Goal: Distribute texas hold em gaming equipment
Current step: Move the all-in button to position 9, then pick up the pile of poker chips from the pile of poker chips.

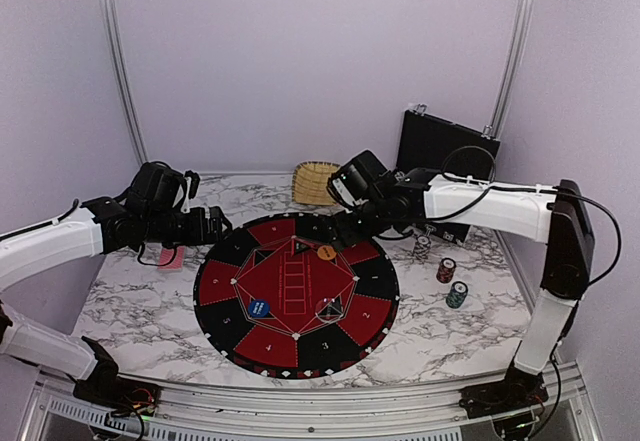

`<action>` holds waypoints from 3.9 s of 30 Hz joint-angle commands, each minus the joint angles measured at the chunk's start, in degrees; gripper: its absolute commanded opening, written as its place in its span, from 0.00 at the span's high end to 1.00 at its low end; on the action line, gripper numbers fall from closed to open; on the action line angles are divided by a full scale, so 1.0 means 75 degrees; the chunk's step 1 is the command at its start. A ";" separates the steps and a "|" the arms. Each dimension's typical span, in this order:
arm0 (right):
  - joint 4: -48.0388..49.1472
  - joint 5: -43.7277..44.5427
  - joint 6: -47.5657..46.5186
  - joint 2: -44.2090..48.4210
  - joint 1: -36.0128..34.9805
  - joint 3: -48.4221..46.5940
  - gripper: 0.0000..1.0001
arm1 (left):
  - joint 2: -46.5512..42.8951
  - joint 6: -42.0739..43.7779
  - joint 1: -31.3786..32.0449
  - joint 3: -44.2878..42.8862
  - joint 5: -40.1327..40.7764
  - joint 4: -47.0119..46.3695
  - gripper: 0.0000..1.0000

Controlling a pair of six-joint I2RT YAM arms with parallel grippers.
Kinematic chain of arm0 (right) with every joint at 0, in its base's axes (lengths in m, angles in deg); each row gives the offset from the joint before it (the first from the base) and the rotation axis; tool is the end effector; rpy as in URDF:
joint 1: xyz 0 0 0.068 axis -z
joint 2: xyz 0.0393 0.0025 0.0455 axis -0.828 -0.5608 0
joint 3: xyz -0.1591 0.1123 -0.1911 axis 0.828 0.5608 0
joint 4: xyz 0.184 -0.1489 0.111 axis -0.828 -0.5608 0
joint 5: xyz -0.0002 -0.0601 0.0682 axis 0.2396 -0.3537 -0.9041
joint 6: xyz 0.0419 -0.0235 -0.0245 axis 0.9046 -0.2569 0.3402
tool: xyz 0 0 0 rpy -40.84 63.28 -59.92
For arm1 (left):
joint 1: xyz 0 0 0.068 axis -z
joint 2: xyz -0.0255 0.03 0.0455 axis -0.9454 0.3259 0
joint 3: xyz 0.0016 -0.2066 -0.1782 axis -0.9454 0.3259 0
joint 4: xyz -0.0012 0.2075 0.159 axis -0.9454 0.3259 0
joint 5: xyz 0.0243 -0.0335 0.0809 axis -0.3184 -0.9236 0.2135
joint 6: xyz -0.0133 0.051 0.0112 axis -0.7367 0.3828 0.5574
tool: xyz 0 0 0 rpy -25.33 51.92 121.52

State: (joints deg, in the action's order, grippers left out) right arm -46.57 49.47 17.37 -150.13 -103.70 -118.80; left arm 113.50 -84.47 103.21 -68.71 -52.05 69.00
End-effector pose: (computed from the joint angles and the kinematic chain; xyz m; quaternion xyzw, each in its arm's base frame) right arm 0.2741 0.2914 0.2605 -0.2324 0.9134 0.0801 0.3246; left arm 0.2325 -0.1444 0.2736 0.0211 0.8910 -0.2057 0.4043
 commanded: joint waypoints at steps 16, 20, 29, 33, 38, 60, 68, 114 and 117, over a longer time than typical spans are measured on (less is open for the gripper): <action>-0.1346 0.0673 0.2333 0.4918 0.1557 0.4662 0.19 | 0.0515 0.0087 -0.0031 -0.0577 -0.0630 -0.0172 0.01; -0.1447 0.0544 0.2335 0.5378 0.1981 0.4948 0.19 | 0.0595 0.0087 -0.0031 -0.0617 -0.0674 -0.0180 0.01; -0.1182 0.0543 0.2688 0.4918 0.2969 0.5292 0.19 | 0.0546 0.0097 -0.0031 -0.0660 -0.0708 -0.0174 0.01; -0.0905 0.0447 0.2776 0.4838 0.3090 0.5532 0.19 | 0.0539 0.0152 -0.0031 -0.0636 -0.0718 -0.0169 0.01; -0.0705 0.0403 0.2830 0.4769 0.3338 0.5729 0.19 | 0.0523 0.0169 -0.0031 -0.0635 -0.0737 -0.0168 0.01; 0.0192 0.0147 0.2822 0.4128 0.3469 0.6139 0.31 | 0.0507 0.0140 -0.0031 -0.0593 -0.0702 -0.0152 0.01; 0.0198 0.0174 0.2864 0.4080 0.3463 0.6195 0.38 | 0.0512 0.0157 -0.0032 -0.0559 -0.0691 -0.0156 0.01; -0.0074 0.0311 0.2923 0.4151 0.3457 0.6113 0.61 | 0.0413 0.0209 -0.0055 -0.0447 -0.0632 -0.0153 0.01; -0.0120 0.0317 0.2921 0.4209 0.3457 0.6090 0.62 | 0.0427 0.0216 -0.0055 -0.0457 -0.0632 -0.0146 0.01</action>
State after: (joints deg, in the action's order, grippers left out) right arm -46.13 50.59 38.52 -119.57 -78.15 -72.31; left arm 117.52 -83.94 103.21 -71.73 -57.23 68.47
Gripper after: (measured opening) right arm 0.419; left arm 0.989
